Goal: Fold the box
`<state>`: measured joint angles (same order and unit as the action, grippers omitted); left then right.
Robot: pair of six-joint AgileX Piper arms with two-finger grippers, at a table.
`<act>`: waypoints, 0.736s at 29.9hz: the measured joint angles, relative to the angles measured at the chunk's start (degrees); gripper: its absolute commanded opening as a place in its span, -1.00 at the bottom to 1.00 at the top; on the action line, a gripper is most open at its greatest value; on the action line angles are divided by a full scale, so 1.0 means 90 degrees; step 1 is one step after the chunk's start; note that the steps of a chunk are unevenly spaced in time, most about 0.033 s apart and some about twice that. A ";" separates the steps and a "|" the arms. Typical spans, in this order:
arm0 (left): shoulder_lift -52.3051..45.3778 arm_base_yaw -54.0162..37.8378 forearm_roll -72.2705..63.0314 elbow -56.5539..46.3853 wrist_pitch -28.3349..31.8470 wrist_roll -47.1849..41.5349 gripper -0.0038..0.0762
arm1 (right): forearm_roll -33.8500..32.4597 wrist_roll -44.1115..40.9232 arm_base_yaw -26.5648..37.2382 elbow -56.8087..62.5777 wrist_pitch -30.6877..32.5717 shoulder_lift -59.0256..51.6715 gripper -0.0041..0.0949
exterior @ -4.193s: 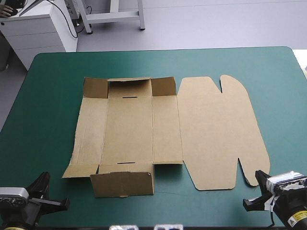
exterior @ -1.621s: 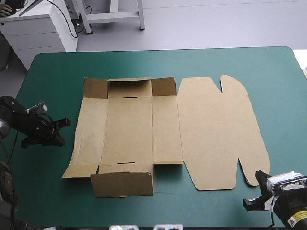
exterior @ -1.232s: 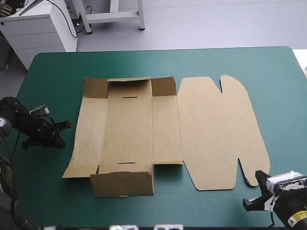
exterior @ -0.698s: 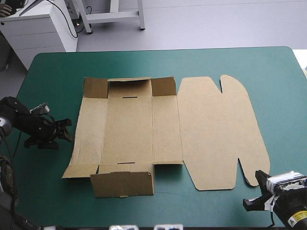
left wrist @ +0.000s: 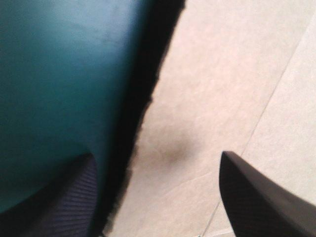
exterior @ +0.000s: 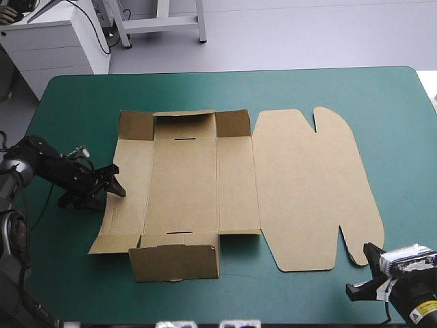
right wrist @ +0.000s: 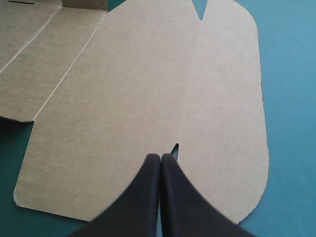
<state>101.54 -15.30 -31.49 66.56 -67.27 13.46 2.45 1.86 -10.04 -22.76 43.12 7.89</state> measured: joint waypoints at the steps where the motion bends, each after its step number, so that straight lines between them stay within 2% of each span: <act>1: 0.0024 0.0079 -0.0028 0.0005 0.0000 0.0000 0.35 | 0.0000 0.0000 0.0000 0.0000 0.0000 0.0000 -0.96; 14: 0.0191 0.0683 -0.0687 0.0041 -0.0168 0.0076 0.33 | -0.0008 0.0000 0.0000 0.0000 0.0000 0.0000 -0.96; 22: 0.0368 0.0763 -0.1820 -0.0074 -0.0184 0.0722 0.29 | -0.0015 0.0000 0.0000 0.0000 0.0000 0.0000 -0.96</act>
<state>104.85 -8.43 -47.87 65.89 -68.92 19.95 2.31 1.86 -10.04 -22.76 43.12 7.89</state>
